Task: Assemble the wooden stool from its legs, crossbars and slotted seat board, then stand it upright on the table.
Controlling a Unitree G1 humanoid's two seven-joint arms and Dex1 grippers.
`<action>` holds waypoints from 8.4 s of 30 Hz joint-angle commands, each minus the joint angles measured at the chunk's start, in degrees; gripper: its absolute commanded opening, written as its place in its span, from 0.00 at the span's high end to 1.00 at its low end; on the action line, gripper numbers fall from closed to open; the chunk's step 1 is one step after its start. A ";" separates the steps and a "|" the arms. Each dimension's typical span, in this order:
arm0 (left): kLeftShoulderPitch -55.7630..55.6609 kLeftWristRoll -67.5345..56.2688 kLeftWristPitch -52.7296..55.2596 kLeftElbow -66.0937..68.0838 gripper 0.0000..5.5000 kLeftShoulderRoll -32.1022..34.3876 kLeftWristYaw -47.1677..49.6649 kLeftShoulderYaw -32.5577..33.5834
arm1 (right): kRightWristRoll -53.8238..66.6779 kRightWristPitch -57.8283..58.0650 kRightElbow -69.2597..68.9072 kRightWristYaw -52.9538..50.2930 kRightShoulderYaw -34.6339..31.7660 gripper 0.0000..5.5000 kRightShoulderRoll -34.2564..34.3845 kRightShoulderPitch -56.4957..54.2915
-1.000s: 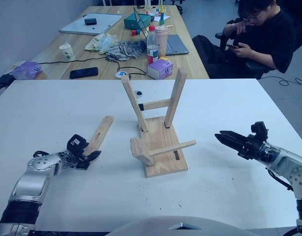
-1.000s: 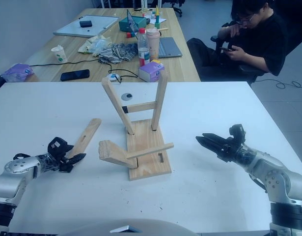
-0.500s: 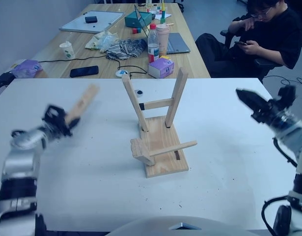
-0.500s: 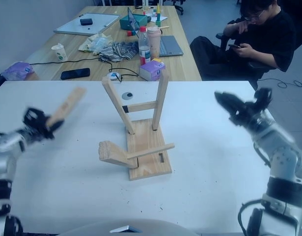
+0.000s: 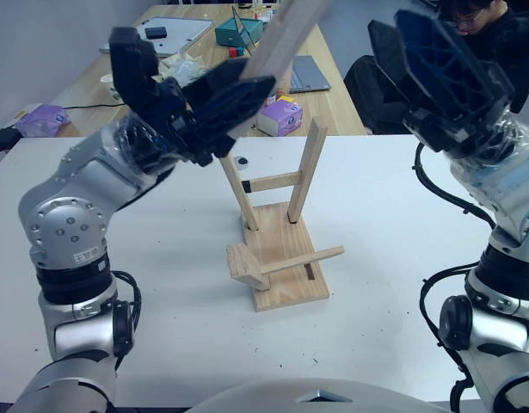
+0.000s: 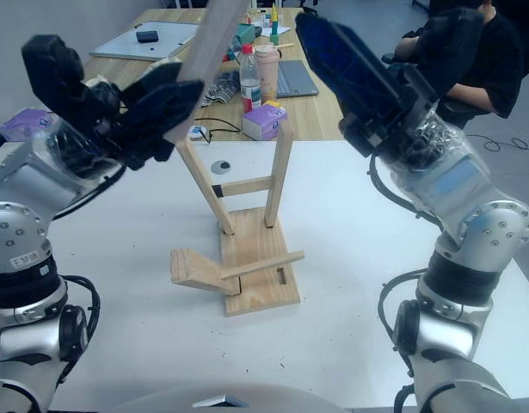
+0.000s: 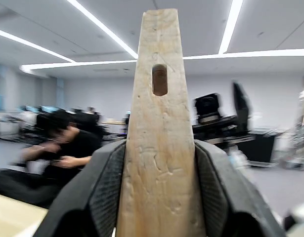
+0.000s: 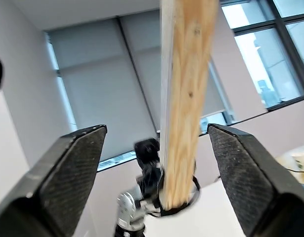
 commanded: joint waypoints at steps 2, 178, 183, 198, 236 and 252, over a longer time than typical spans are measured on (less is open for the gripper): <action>1.75 -7.18 3.12 -1.48 0.64 0.13 3.00 -0.51 | 3.29 -0.72 -1.12 -2.59 2.65 0.32 -0.85 -1.09; 28.79 49.94 -31.56 12.22 0.51 30.62 -44.47 -26.82 | -74.08 -29.29 17.36 46.51 49.67 0.63 -17.93 19.97; 28.83 49.21 -29.94 12.40 0.37 31.05 -45.61 -23.78 | -74.12 -29.45 17.58 46.35 49.66 0.63 -18.30 20.03; -22.33 42.07 -4.75 24.25 0.25 25.11 -39.12 -16.82 | -74.64 -30.07 18.17 45.45 49.74 0.63 -17.70 20.61; -22.52 42.34 26.99 0.07 0.77 14.41 -29.04 -50.65 | -74.05 -29.47 17.59 43.81 50.03 0.63 -17.07 20.98; -24.26 53.65 18.95 7.00 0.89 15.55 -39.45 -71.29 | -73.08 -27.72 14.35 40.42 49.53 0.63 -16.37 22.94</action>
